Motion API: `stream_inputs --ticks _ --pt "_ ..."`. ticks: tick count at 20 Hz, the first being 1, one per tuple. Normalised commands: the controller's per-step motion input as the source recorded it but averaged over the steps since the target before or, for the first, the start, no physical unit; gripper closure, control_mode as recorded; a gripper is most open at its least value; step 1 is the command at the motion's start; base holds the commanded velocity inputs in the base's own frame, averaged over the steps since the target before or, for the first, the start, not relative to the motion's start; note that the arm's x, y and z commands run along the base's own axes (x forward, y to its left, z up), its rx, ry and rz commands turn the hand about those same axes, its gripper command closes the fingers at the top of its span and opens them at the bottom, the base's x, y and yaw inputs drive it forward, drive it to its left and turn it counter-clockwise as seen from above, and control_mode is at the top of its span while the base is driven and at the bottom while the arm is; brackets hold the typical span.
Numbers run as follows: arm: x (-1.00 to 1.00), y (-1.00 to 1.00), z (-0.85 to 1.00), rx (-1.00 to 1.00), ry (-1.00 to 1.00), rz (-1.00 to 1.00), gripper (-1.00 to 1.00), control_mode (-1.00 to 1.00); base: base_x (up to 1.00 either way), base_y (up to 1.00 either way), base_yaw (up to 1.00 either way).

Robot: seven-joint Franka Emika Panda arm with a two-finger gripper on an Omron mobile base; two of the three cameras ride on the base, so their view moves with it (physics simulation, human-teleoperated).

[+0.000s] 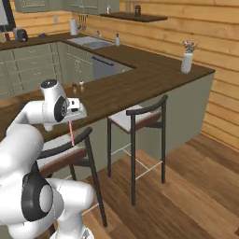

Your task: Take a straw from the drawer in front and place it inside the glass cup on the dining counter.

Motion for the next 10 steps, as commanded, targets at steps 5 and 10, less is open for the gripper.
stream_inputs --ticks 5,10 --pt "0.0 0.0 0.0 0.0 0.0 0.0 1.0 1.0 0.02 -0.45 0.76" --pt "0.0 0.0 0.0 0.0 0.0 0.0 1.0 1.0 0.0 -0.45 0.75"
